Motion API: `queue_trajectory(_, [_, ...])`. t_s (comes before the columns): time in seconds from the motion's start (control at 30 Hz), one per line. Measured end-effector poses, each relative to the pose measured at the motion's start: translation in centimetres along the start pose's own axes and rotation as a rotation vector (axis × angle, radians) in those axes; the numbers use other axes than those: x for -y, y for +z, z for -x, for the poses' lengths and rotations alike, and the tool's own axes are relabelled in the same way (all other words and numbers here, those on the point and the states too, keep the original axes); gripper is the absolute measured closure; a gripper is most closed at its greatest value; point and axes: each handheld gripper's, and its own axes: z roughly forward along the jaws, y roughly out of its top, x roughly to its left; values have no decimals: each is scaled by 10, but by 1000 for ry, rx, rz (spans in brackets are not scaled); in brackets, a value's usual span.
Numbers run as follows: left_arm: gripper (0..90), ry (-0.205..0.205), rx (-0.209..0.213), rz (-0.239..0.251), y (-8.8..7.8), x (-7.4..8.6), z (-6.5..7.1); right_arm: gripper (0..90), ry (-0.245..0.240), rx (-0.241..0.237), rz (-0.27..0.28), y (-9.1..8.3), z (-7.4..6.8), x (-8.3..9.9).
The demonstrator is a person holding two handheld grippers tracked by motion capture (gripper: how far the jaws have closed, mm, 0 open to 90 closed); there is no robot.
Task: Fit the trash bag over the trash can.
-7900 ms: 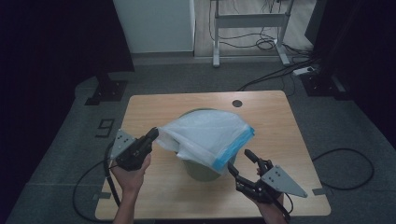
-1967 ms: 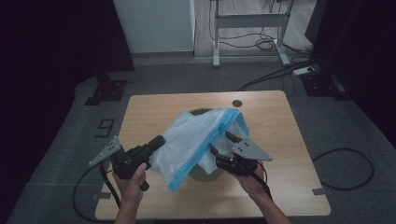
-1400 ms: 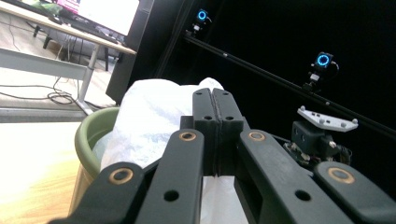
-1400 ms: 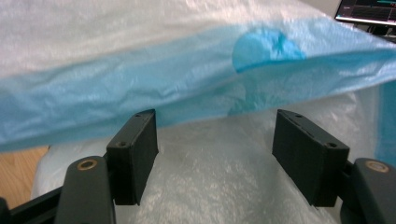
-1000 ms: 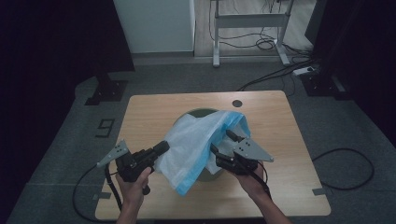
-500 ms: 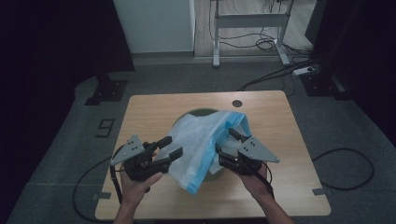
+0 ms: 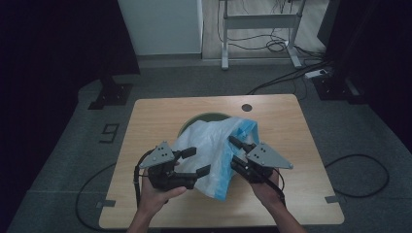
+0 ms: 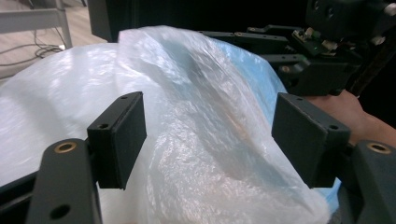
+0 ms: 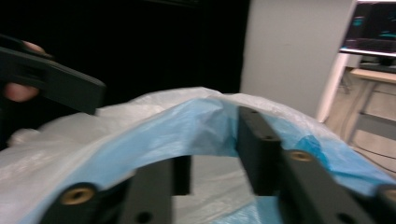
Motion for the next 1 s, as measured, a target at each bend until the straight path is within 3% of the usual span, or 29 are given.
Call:
queue_trajectory(0.2, [262,5,25,-29,9,7,4,836,10,-44,-25,2,-5,-1])
queue_trajectory(0.4, [302,10,15,-42,15,9,6,863,8,-68,-34,5,-13,-2])
queue_trajectory(0.47, [391,31,-1,-37,15,11,7,865,2,-77,-33,5,-15,-2])
queue_trajectory(0.57, [603,37,22,-26,16,12,5,865,-4,-89,-28,6,-18,-2])
queue_trajectory(0.67, [730,39,26,-20,18,13,3,864,-3,-98,-21,5,-18,-2])
queue_trajectory(0.9, [882,32,30,3,19,14,1,864,-4,-110,-13,3,-18,0])
queue_trajectory(1.0, [900,32,14,22,18,15,-1,788,-5,-108,-11,1,-17,1])
